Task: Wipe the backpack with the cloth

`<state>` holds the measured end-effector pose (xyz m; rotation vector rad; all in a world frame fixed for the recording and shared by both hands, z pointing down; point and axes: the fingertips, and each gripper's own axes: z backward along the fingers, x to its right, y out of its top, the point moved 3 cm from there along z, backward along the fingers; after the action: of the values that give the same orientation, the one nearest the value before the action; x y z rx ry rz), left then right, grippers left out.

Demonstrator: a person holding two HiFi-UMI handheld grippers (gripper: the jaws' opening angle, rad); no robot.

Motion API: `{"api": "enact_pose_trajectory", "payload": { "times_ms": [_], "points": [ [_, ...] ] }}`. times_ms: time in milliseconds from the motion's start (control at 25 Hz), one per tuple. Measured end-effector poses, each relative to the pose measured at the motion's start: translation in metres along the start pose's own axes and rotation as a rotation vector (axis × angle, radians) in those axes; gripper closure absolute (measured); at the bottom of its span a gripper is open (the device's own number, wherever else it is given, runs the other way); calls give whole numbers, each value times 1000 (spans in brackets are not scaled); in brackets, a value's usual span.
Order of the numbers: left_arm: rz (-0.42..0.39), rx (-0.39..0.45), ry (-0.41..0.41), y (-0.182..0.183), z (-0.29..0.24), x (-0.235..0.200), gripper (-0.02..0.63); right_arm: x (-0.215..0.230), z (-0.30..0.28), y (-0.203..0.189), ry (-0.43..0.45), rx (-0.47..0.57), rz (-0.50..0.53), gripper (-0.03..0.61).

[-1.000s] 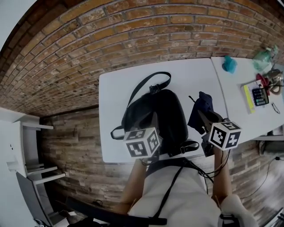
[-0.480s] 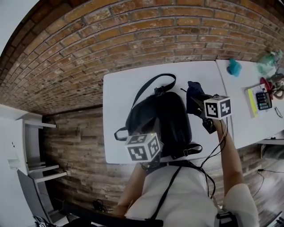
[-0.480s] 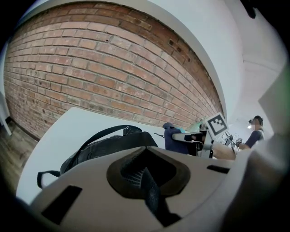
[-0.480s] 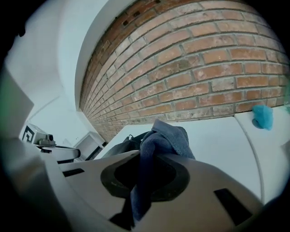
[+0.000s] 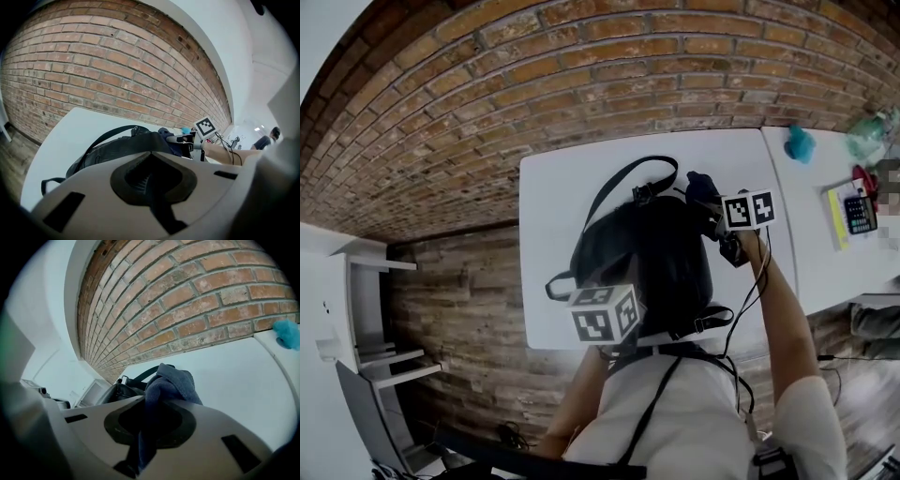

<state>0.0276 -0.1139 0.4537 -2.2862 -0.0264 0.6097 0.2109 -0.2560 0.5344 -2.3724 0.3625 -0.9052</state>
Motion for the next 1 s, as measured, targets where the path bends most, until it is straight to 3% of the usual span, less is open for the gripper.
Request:
{"api": "enact_pose_trajectory", "payload": {
  "times_ms": [400,1000],
  "points": [
    [17,0,-3,-1,5,-11,609,-1,-1,-11,-10,-5,-34,540],
    [1,-7,-44,-10,10,-3,609,-7,33,-67,-31,-1,-99,540]
  ]
}}
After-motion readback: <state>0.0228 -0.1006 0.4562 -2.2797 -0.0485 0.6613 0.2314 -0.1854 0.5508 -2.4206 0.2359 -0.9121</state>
